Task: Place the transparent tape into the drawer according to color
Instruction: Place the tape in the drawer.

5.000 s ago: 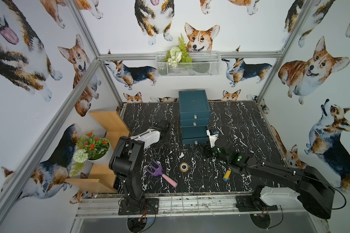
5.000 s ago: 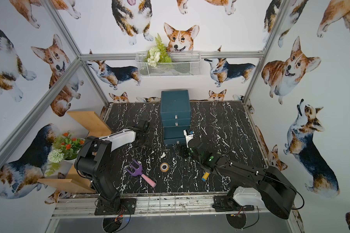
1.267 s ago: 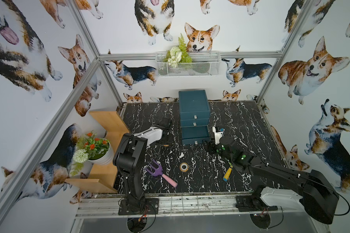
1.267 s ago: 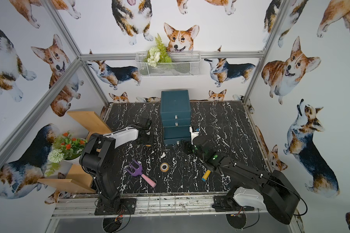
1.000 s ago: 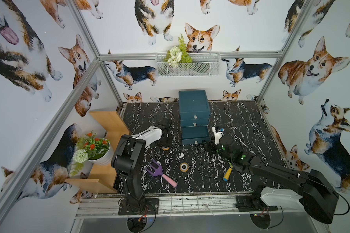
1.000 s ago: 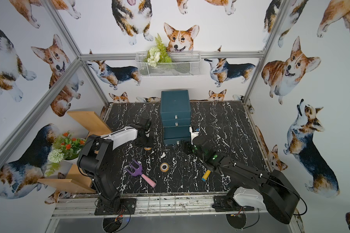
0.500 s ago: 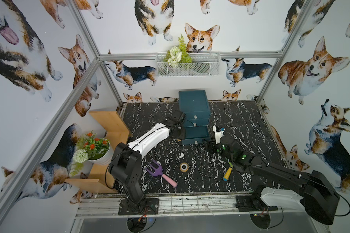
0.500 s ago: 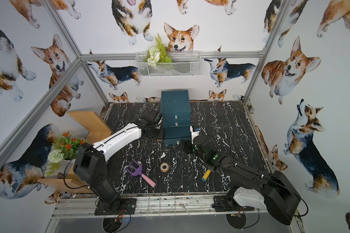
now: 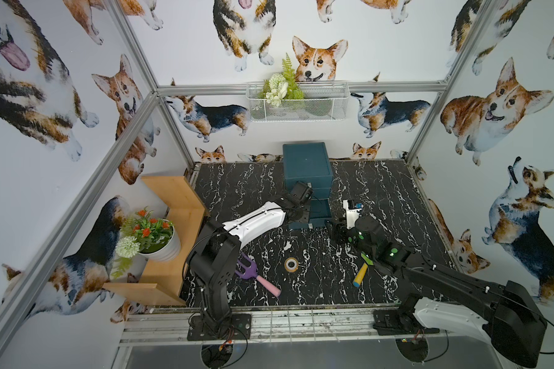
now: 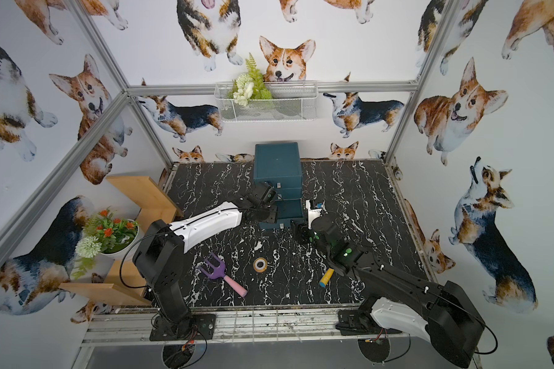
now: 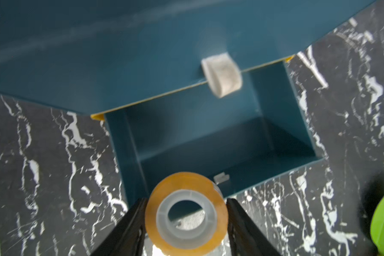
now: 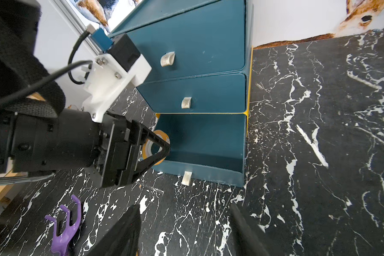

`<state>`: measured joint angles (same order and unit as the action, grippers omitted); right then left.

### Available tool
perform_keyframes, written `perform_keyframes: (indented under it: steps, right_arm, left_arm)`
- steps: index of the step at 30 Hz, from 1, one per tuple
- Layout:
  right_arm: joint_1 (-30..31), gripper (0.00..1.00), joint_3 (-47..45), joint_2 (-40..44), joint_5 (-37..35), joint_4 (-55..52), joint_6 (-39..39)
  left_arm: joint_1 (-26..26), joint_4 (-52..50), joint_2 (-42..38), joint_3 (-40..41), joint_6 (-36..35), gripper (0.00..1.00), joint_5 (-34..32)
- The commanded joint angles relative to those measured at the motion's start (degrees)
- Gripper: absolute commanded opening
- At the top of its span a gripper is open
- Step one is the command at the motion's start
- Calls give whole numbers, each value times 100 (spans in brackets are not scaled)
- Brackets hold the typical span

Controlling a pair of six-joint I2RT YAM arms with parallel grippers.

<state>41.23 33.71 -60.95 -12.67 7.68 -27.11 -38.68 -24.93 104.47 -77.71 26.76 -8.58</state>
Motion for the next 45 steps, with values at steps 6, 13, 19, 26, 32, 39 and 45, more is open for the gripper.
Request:
perform_keyframes:
  steps: [6, 13, 19, 26, 32, 39, 45]
  right_arm:
    - [-1, 69, -128, 103, 42, 115, -134]
    - [-1, 69, -180, 127, 157, 146, -176]
    - [-1, 69, -277, 197, 351, 224, -209]
    - [47, 68, -249, -63, 1000, 236, -5]
    - [648, 69, 269, -1222, 1301, -80, 504]
    - [1307, 72, 1003, -2615, 1347, -416, 805]
    - [1743, 72, 1678, -3558, 1179, -867, 970]
  left_arm:
    - [-34, 757, -170, 429, 126, 60, -491]
    - [-68, 1069, -232, 622, 58, 64, -626]
    - [-68, 1297, -191, 714, 80, 64, -640]
    - [-70, 1010, -906, 839, 199, 74, -546]
    - [46, 745, -1835, 1320, 375, 90, -450]
    - [627, 384, -2977, 1569, 224, 99, -381]
    - [943, -6, -3459, 1541, -125, 99, -513]
